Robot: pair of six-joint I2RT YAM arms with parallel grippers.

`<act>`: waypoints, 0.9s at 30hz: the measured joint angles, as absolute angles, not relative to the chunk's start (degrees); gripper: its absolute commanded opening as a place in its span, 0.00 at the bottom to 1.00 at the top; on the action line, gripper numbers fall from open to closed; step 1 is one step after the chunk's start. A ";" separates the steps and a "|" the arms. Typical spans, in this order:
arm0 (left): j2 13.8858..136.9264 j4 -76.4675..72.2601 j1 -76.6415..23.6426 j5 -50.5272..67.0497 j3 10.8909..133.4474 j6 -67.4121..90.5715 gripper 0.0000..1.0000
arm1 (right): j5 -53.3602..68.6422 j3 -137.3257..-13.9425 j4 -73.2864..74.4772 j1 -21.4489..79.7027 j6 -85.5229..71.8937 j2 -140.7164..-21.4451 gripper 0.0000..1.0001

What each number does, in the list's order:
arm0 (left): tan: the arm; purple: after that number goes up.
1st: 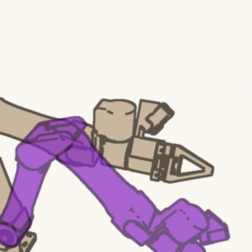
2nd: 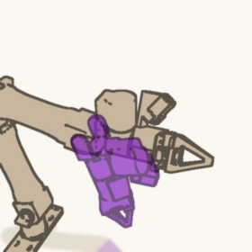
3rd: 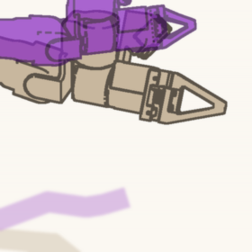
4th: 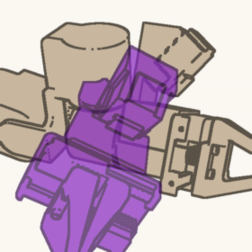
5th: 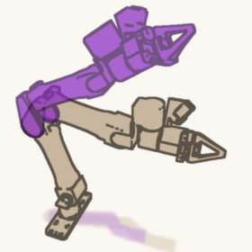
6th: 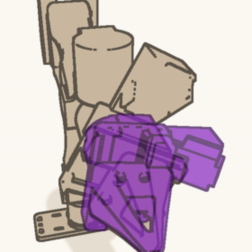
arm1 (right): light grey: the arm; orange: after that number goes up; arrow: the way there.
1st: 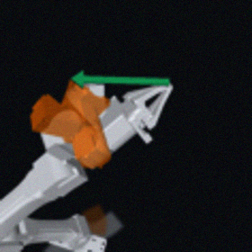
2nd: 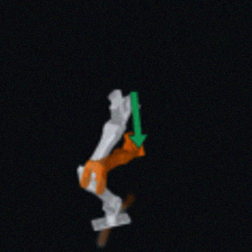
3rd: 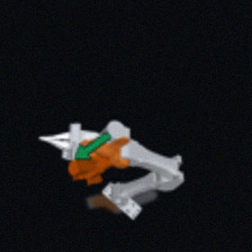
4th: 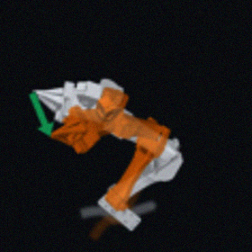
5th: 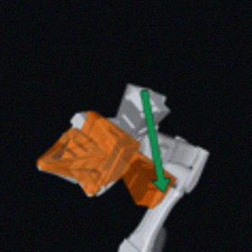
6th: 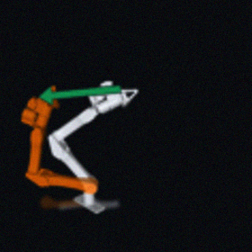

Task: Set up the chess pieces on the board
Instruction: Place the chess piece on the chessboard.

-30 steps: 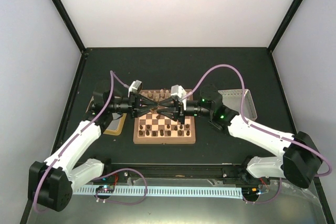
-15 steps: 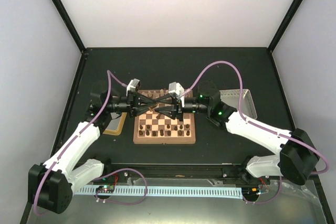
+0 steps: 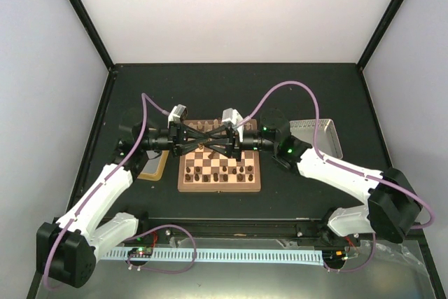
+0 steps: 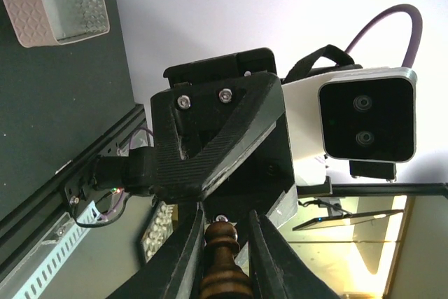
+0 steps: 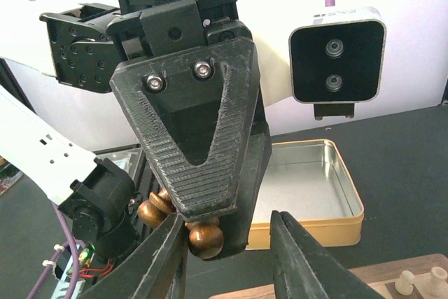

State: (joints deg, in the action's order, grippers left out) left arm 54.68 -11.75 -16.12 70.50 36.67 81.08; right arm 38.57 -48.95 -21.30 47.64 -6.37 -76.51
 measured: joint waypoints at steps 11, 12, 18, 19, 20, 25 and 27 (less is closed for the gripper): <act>54.70 -12.08 -16.14 70.54 36.64 81.08 0.19 | 38.06 -47.48 -24.14 47.64 -6.57 -75.20 0.30; 54.70 -12.08 -16.14 70.54 36.64 81.08 0.19 | 38.06 -47.29 -24.38 47.64 -6.57 -75.13 0.27; 54.74 -12.19 -16.14 70.50 36.62 81.28 0.20 | 38.11 -47.11 -24.69 47.64 -6.68 -75.11 0.14; 54.74 -12.27 -16.14 70.48 36.62 81.43 0.21 | 38.24 -47.11 -24.69 47.64 -6.50 -75.11 0.11; 54.74 -12.34 -16.14 70.46 36.62 81.60 0.21 | 38.33 -47.11 -24.69 47.64 -6.42 -75.11 0.08; 54.76 -12.36 -16.08 69.84 36.49 82.06 0.23 | 38.68 -47.16 -24.99 47.42 -6.63 -75.37 0.01; 54.85 -12.43 -16.08 69.78 36.38 82.06 0.26 | 38.63 -47.20 -24.99 47.42 -6.76 -75.48 0.01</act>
State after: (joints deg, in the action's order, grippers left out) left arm 54.85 -12.43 -16.08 69.78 36.38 82.06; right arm 38.63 -47.20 -24.99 47.42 -6.76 -75.48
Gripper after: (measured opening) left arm 0.230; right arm 0.088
